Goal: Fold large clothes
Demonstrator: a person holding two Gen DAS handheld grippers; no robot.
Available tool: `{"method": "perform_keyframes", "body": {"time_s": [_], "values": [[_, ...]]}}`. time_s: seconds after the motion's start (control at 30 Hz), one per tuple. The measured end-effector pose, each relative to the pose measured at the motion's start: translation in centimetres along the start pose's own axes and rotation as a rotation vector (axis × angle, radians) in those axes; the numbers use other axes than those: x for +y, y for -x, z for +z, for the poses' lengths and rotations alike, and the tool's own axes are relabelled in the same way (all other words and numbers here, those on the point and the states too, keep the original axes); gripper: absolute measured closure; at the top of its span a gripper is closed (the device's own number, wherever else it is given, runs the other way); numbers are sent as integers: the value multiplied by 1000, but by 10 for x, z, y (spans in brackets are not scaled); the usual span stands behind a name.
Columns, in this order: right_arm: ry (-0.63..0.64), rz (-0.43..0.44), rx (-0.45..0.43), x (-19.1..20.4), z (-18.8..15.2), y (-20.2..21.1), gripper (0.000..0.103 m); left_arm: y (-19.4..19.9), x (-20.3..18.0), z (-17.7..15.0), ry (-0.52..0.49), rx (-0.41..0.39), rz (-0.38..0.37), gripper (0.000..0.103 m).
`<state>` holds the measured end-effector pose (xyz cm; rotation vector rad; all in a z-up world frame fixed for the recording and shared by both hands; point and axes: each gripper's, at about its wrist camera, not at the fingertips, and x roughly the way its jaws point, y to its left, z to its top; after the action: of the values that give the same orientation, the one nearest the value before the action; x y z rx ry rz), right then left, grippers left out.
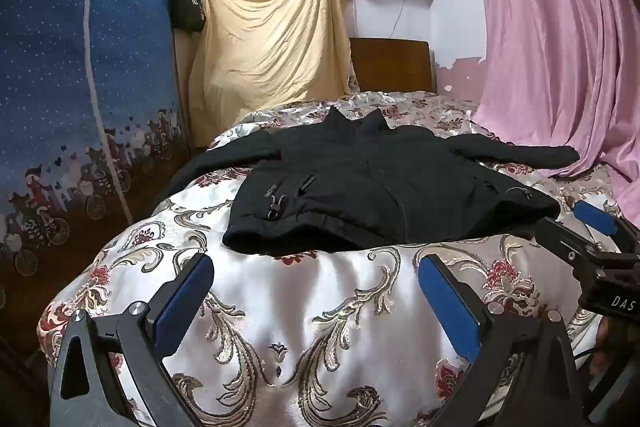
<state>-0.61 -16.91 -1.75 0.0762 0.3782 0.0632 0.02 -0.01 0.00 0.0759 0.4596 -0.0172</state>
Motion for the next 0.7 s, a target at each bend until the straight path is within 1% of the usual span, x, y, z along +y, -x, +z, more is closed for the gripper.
{"method": "perform_keyframes", "body": {"time_s": [0.7], "values": [[4,-2,18,1,-1,-1,1,0,0,0,2,-3,-1,0]]}}
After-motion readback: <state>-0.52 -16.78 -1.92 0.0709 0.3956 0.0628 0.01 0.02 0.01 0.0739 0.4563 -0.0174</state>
